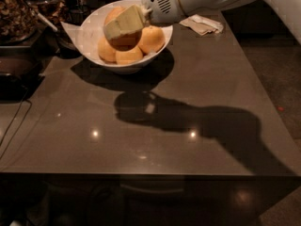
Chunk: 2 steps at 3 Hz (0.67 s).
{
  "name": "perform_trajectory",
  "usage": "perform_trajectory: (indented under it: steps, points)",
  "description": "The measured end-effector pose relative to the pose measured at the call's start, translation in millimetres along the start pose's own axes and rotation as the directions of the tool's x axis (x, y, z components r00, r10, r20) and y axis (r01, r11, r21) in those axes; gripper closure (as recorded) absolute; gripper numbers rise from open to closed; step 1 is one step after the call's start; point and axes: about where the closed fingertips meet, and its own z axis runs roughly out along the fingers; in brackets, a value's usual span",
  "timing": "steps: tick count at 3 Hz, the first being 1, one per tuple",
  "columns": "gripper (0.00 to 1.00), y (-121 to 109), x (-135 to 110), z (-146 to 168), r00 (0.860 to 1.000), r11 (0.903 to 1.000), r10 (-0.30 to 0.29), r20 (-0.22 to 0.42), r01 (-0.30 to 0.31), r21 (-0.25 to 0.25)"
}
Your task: Pick orange from white bowl
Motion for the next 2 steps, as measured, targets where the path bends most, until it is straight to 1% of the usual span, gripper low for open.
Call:
perform_trajectory:
  steps: [1,2]
  points:
    - [1.0,36.7,35.1,-9.6,0.996,0.9948,0.086,0.012,-0.087,0.054]
    - [1.0,36.7,37.3,-9.7,0.996,0.9945,0.089,0.01,-0.089,0.055]
